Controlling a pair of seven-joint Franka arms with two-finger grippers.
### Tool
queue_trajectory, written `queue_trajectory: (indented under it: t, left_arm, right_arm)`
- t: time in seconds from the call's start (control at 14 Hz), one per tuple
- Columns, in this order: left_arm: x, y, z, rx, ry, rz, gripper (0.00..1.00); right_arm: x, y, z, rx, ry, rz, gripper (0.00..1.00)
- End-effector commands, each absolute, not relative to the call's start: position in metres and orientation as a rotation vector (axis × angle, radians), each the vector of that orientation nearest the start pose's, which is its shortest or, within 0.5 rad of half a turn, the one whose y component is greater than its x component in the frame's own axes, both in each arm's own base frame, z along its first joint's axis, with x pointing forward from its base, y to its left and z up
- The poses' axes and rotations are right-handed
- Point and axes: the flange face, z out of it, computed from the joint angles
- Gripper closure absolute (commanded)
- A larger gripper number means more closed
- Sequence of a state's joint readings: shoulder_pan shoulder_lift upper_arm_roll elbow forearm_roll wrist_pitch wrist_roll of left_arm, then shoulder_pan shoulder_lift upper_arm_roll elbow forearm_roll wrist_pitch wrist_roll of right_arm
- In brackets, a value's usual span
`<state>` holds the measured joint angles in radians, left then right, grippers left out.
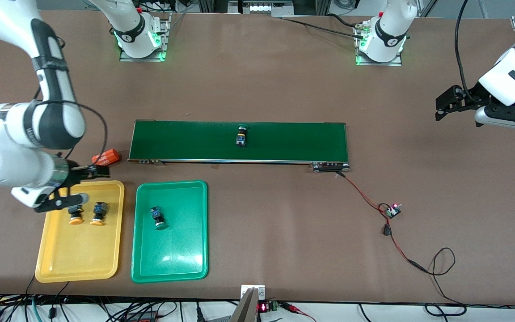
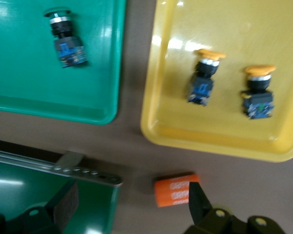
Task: Sort buttons by color to trays
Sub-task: 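Move the right gripper back to the green button on the belt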
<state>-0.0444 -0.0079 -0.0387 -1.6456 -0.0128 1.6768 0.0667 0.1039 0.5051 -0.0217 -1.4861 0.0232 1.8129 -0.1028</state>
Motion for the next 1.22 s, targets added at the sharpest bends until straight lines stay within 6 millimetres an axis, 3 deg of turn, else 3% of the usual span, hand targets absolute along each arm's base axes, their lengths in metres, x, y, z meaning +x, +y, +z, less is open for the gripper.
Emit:
queue_trajectory:
  t: [0.0, 0.36, 0.72, 0.93, 1.15]
  left_arm:
    - [0.558, -0.045, 0.610, -3.158, 0.257, -0.061, 0.00]
    - [0.559, -0.044, 0.609, -3.158, 0.254, -0.056, 0.00]
    - [0.559, -0.044, 0.609, -3.158, 0.254, -0.059, 0.00]
    - [0.559, -0.043, 0.609, -3.158, 0.252, -0.059, 0.00]
    - [0.559, -0.044, 0.609, -3.159, 0.254, -0.059, 0.00]
  right_arm:
    - [0.650, 0.109, 0.384, -3.118, -0.202, 0.314, 0.00]
    - [0.603, 0.217, 0.385, -3.156, -0.030, 0.336, 0.00]
    - [0.566, 0.319, 0.364, -3.136, 0.125, 0.306, 0.00]
    - [0.551, 0.357, 0.345, -3.144, 0.221, 0.281, 0.00]
    - [0.541, 0.380, 0.324, -3.151, 0.279, 0.281, 0.00]
